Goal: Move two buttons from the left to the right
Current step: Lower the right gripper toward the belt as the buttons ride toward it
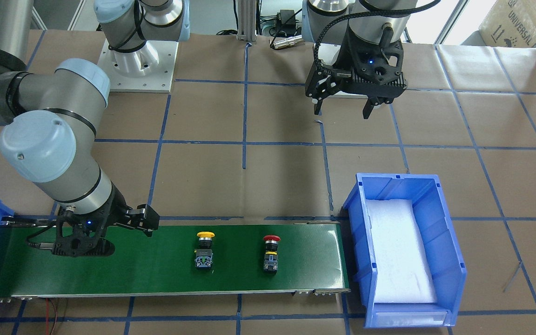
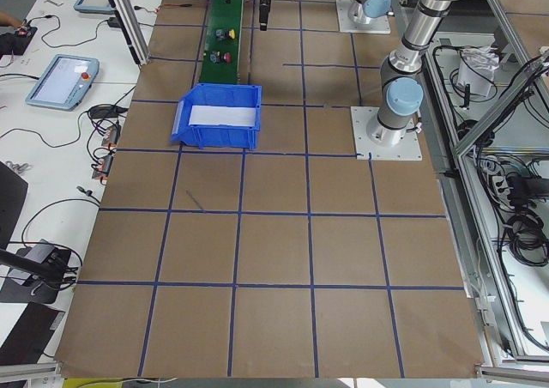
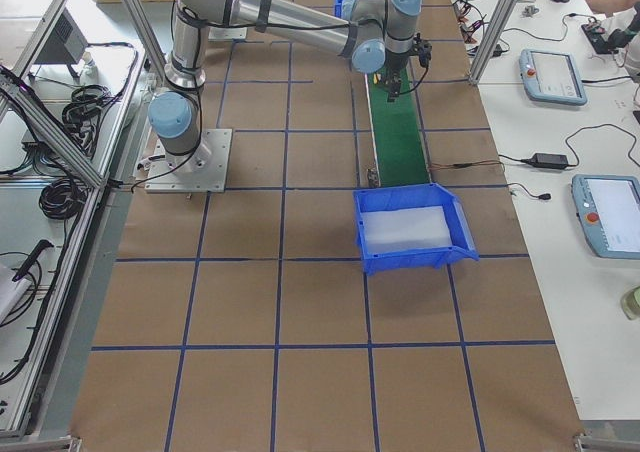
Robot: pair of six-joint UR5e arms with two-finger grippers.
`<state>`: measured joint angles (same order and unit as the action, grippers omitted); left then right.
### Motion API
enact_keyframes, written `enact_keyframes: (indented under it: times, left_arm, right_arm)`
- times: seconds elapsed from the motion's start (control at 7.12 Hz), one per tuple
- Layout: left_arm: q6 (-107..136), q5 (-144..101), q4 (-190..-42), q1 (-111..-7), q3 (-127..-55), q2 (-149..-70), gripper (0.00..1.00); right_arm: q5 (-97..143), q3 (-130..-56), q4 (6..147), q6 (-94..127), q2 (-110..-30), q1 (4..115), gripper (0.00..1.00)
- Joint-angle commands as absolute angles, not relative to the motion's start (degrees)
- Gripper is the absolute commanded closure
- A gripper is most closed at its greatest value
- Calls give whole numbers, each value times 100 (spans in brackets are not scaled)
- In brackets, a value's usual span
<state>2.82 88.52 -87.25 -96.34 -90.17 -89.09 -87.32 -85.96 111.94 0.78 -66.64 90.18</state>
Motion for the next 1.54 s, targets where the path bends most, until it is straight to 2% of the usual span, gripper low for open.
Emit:
enact_keyframes:
  times: [0.0, 0.56, 1.4]
  left_arm:
    - [273, 8833, -8728, -9624, -8974, -8921, 0]
    - [264, 8833, -8728, -9624, -8982, -8921, 0]
    - [255, 8816, -8728, -9344, -8983, -8877, 0]
  right_arm:
    - [-8710, -8604, 11197, 79, -6662, 9018, 0]
    - [-8684, -8876, 11487, 88, -6671, 8991, 0]
    - [-8692, -8877, 11531, 88, -6645, 8991, 0]
